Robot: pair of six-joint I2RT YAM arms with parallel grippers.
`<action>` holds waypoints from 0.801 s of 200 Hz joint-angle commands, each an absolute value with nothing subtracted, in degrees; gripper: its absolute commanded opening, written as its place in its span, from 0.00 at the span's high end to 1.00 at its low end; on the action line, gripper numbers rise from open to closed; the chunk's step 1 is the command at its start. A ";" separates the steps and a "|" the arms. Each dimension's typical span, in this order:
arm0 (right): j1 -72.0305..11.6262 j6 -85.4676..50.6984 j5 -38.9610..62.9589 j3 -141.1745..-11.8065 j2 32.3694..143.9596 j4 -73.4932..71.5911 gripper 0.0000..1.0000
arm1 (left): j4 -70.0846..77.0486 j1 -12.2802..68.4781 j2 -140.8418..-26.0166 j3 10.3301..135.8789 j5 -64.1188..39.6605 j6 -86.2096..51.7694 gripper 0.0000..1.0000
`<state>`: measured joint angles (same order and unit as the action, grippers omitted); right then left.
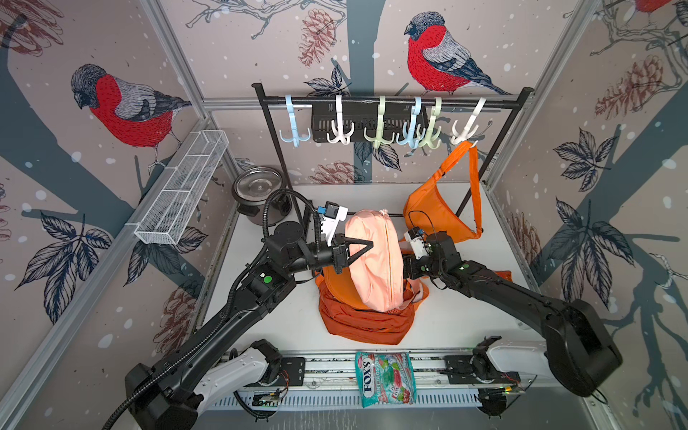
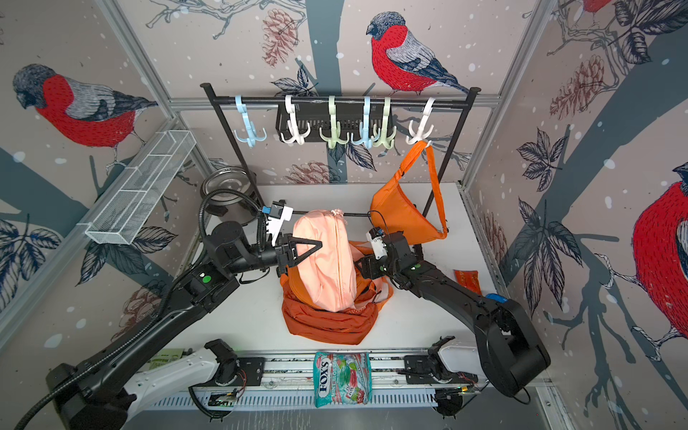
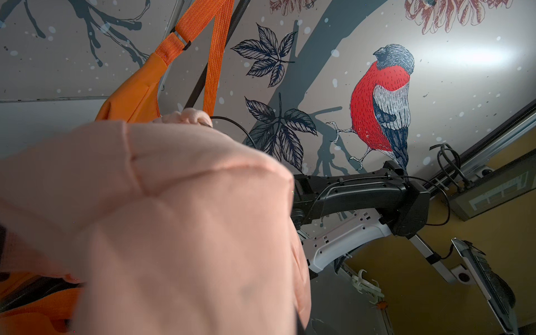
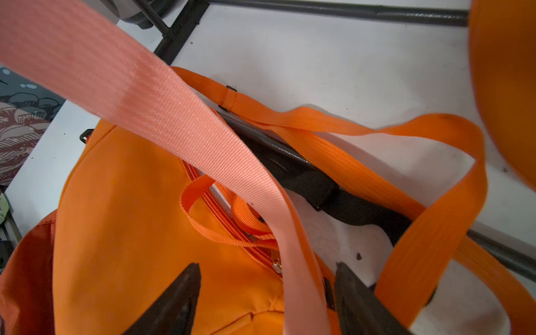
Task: Hang the bag on a hook
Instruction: Pick up the bag from the bag.
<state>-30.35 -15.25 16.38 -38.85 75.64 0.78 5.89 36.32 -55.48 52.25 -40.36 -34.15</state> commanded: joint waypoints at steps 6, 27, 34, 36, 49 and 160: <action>-30.67 -13.98 16.17 -40.29 78.63 -2.88 0.27 | 10.45 36.21 -54.21 51.41 -41.62 -35.05 1.00; -30.81 -13.75 16.41 -41.50 80.56 -2.65 0.34 | 10.96 36.21 -53.29 50.59 -41.59 -35.44 1.00; -30.98 -13.64 16.44 -41.86 80.75 -2.48 0.40 | 11.03 36.21 -52.97 50.38 -41.57 -35.55 1.00; -31.01 -13.65 16.44 -41.91 80.83 -2.47 0.42 | 11.02 36.21 -52.92 50.30 -41.53 -35.63 1.00; -31.37 -13.60 16.46 -42.09 80.79 -2.46 0.52 | 11.23 36.21 -52.43 49.73 -41.57 -35.83 1.00; -31.49 -13.10 14.27 -41.34 79.36 -0.92 0.41 | 13.01 36.25 -48.69 46.69 -41.84 -36.39 1.00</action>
<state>-31.57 -14.57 15.94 -41.65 79.79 -0.43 8.78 36.32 -48.99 46.94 -40.36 -36.03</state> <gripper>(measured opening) 0.401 0.066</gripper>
